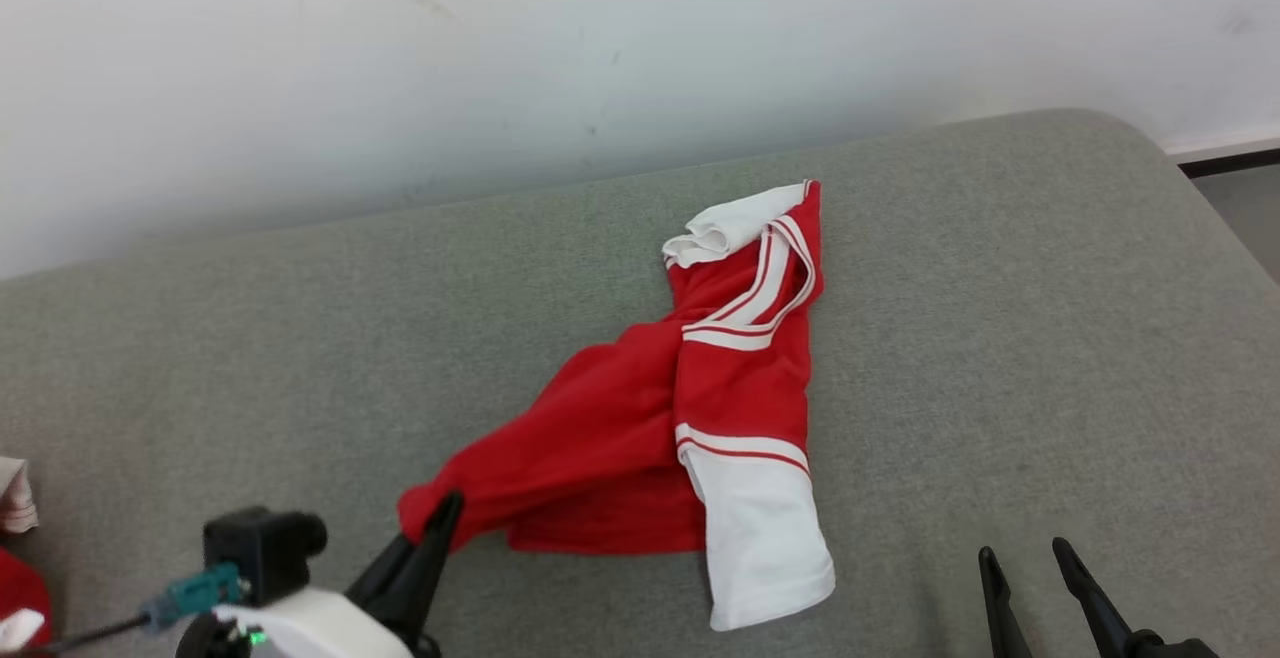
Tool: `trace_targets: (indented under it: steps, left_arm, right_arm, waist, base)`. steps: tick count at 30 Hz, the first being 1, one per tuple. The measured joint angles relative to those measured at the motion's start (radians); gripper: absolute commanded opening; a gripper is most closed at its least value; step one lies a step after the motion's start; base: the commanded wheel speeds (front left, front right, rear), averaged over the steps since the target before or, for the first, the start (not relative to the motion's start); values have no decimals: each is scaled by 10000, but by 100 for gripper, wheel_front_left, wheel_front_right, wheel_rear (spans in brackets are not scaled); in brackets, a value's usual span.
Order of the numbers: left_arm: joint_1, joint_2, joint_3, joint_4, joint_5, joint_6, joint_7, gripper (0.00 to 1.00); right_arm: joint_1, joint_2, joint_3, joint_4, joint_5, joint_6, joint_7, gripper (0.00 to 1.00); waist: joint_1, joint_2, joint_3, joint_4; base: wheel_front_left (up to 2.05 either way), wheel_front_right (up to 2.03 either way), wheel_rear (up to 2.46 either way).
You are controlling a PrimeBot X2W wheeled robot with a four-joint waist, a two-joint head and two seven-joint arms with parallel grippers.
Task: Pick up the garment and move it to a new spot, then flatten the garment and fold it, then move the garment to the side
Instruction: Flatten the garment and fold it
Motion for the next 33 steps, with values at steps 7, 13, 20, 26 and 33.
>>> trace_targets:
  steps: [7,13,20,26,33]
  left_arm:
    - [1733,-686,-414,639,-341,-71,-821,0]
    - [2131,-1636,-460,1551,-462,-604,-1154,0]
    - [2367,-2186,-686,2602,-242,-1101,-1241,24]
    - [2729,-2314,-399,3269,-167,-1066,-1254,100]
    - [2971,-1266,550,2428,-286,-288,-1287,100]
  right_arm:
    - [38,-169,127,-2,-29,0,2,100]
    - [41,-313,169,4,-29,0,2,100]
    - [65,-322,199,15,-29,0,0,100]
    - [84,-295,259,15,-29,0,0,100]
    - [101,-257,232,13,-27,0,0,100]
  waist:
    - [-1,0,-86,678]
    - [0,0,-154,1166]
    - [0,0,-165,1360]
    - [1,0,-185,1306]
    - [1,0,-176,1185]
  base:
    - [0,0,0]
    - [0,0,0]
    - [0,0,0]
    - [0,0,0]
    - [0,0,0]
